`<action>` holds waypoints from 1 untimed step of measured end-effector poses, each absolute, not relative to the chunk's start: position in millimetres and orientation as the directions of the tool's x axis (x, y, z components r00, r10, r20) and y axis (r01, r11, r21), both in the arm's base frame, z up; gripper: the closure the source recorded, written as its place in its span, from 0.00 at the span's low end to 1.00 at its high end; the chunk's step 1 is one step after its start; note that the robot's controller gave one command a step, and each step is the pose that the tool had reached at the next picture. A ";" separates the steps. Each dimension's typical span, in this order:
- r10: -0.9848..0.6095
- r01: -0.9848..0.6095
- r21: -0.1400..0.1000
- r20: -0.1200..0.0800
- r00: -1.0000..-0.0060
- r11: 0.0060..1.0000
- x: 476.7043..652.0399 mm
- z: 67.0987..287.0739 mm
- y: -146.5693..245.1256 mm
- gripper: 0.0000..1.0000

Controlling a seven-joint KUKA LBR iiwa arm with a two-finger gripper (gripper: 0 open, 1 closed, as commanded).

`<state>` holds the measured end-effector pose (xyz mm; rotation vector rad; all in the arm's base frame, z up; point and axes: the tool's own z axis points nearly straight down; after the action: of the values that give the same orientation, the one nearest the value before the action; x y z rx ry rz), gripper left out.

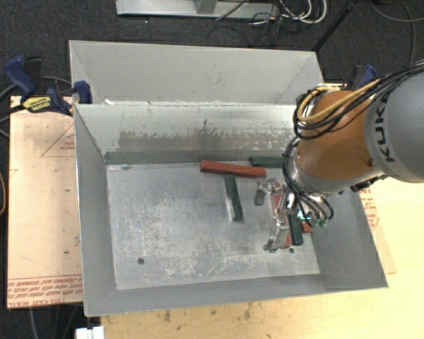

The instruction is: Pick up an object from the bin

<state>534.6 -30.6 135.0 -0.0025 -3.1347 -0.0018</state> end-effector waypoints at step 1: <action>0.037 0.037 0.002 -0.003 -0.999 0.999 592.1 77.1 -14.1 0.00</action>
Offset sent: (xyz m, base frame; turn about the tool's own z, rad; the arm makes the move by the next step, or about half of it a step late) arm 0.0557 0.0144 -0.0544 0.0381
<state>592.1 -14.1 77.1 -0.0580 -3.1445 -0.0034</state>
